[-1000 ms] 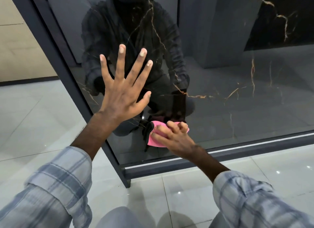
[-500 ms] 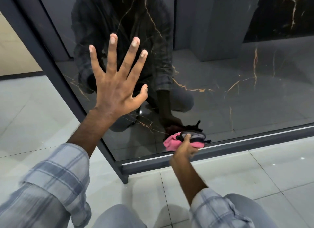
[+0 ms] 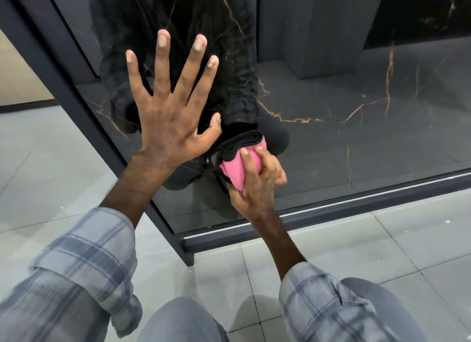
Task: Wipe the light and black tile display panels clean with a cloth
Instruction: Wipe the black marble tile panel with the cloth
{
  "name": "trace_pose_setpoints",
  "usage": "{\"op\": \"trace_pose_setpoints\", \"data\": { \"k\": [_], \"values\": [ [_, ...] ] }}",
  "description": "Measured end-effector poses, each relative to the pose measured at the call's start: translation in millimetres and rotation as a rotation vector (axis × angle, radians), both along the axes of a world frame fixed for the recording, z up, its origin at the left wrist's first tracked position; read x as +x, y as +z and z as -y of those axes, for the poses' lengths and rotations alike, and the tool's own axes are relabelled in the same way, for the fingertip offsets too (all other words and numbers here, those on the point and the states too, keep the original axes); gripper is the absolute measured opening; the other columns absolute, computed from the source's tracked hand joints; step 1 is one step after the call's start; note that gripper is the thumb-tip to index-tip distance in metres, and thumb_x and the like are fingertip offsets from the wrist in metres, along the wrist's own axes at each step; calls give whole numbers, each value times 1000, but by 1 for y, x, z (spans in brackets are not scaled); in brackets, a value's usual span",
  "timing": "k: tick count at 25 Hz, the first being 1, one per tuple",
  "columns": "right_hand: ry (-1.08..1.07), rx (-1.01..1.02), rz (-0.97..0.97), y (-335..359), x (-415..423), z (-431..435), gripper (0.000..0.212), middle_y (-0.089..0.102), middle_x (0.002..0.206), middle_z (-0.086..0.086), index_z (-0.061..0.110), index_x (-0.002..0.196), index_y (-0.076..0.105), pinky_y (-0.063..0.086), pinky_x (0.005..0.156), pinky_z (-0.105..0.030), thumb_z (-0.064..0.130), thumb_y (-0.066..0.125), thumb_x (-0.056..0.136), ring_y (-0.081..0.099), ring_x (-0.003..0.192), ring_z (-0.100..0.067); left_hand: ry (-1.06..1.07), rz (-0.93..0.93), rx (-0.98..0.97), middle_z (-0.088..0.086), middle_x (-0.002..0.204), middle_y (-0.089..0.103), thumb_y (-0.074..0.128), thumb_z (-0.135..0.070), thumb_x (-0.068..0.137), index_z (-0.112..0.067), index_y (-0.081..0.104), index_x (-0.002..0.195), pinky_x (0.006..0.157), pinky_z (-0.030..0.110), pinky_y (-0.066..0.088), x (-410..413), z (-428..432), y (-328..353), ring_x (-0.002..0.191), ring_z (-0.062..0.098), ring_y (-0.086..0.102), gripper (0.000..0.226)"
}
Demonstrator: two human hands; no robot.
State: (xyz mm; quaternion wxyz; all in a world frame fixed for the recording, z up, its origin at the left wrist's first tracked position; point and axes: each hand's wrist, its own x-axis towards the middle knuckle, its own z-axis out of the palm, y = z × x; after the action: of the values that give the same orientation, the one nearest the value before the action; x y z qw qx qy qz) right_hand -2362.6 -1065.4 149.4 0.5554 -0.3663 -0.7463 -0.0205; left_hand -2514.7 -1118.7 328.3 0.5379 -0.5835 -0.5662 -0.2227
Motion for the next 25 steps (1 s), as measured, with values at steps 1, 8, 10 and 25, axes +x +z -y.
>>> {"op": "trace_pose_setpoints", "data": {
  "k": [1, 8, 10, 25],
  "values": [
    [-62, -105, -122, -23, 0, 2, 84, 31, 147, -12, 24, 149, 30, 31, 110, -49, 42, 69, 76, 37, 130, -38, 1, -5, 2, 17, 160, 45, 62, -48, 91, -14, 39, 156, 111, 81, 18, -1, 0, 1, 142, 57, 36, 77],
    [-191, -1720, -1378, -52, -59, 59, 70, 46, 142, -18, 11, 152, 34, 39, 114, -51, 52, 57, 100, 49, 133, -39, 17, 9, 8, 18, 159, 47, 61, -49, 90, -16, 36, 155, 111, 80, 20, 3, -2, 1, 141, 58, 39, 77],
    [-74, -1719, -1512, -44, -52, 49, 50, 53, 120, -18, 9, 131, 49, 41, 109, -50, 45, 61, 98, 54, 120, -36, 15, 30, 7, 17, 159, 46, 62, -48, 90, -15, 37, 156, 112, 79, 20, 3, 0, 2, 142, 57, 38, 77],
    [-323, -959, -840, -46, 63, -45, 105, 31, 158, -18, 12, 157, 29, 38, 112, -57, 70, 67, 78, 39, 143, -34, -4, 40, 57, 12, 165, 38, 59, -44, 93, -14, 40, 160, 115, 76, 18, 3, -7, -10, 147, 53, 31, 76]
  ]
}}
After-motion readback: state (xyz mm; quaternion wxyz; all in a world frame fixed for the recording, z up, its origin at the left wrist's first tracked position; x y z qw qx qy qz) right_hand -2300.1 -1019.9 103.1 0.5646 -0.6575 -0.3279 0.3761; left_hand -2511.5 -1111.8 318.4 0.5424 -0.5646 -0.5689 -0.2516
